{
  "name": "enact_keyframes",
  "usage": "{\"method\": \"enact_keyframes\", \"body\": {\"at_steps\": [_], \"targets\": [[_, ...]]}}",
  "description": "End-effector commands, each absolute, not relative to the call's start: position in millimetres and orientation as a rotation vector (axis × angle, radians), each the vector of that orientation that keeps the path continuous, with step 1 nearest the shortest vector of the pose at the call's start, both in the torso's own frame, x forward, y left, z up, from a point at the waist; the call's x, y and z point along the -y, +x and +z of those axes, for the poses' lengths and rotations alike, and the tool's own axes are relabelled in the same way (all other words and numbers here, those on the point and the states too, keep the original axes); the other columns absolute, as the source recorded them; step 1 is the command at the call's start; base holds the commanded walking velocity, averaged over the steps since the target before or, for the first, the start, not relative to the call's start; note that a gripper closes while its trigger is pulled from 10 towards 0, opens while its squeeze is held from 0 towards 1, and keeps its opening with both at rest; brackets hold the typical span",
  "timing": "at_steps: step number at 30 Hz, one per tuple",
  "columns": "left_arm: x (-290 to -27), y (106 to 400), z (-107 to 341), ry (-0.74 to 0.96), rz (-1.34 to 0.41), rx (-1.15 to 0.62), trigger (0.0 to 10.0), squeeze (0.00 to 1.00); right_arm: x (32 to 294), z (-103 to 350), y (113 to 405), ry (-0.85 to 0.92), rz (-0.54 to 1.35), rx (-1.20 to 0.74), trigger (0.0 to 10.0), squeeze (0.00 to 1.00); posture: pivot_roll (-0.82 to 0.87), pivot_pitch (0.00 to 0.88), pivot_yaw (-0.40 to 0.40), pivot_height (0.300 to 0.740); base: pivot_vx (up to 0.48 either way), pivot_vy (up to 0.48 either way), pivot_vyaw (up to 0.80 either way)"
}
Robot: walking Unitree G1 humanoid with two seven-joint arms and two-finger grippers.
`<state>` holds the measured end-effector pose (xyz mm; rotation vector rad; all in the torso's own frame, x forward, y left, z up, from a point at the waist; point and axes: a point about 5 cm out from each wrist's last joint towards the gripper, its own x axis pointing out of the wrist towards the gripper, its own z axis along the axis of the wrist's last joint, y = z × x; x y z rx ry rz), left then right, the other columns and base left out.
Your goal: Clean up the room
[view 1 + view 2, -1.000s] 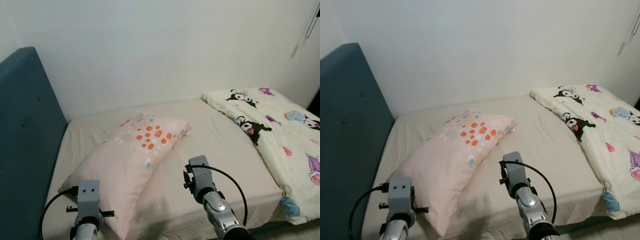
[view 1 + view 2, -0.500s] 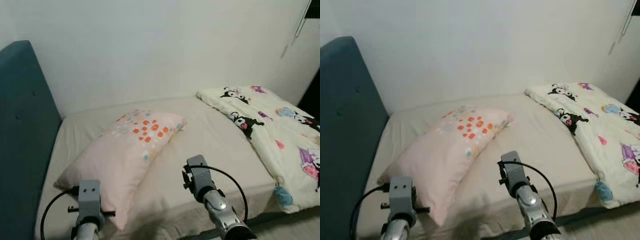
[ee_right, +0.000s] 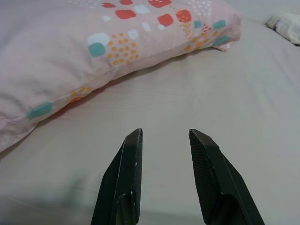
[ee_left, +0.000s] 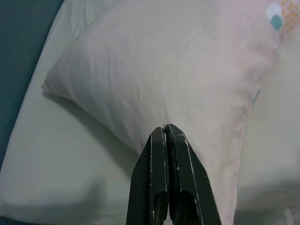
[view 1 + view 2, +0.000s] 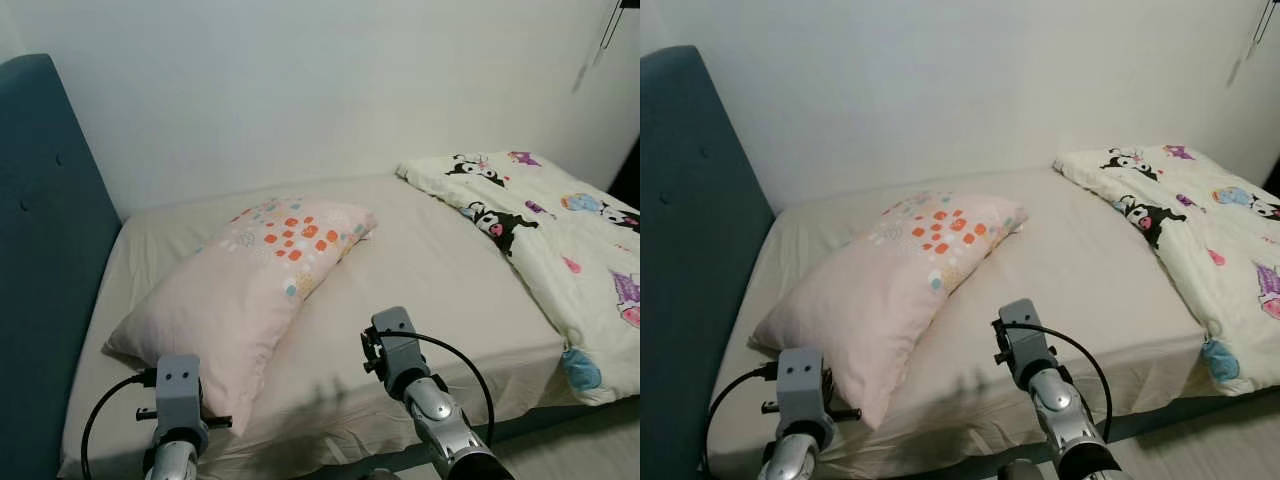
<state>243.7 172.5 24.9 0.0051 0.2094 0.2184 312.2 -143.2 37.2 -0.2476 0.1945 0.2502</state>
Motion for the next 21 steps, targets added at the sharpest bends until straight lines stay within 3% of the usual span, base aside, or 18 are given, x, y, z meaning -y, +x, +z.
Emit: {"method": "enact_keyframes", "body": {"at_steps": [1, 9, 21], "targets": [[-175, 246, 27, 0.018, 0.215, -0.209, 10.0, 0.00, 144, 37, 311, -0.232, 0.233, -0.185, 10.0, 0.00, -0.08, 0.000, -0.006, 0.631, 0.000, 0.000, 0.00], [-176, 251, 32, 0.022, 0.220, -0.188, 10.0, 0.00, 146, 38, 311, -0.215, 0.219, -0.180, 10.0, 0.00, -0.08, 0.000, -0.004, 0.601, 0.000, 0.000, 0.00], [-189, 259, 39, 0.034, 0.254, -0.177, 10.0, 0.00, 140, 40, 313, -0.198, 0.231, -0.174, 10.0, 0.00, -0.07, 0.000, 0.014, 0.591, 0.000, 0.000, 0.00]]}}
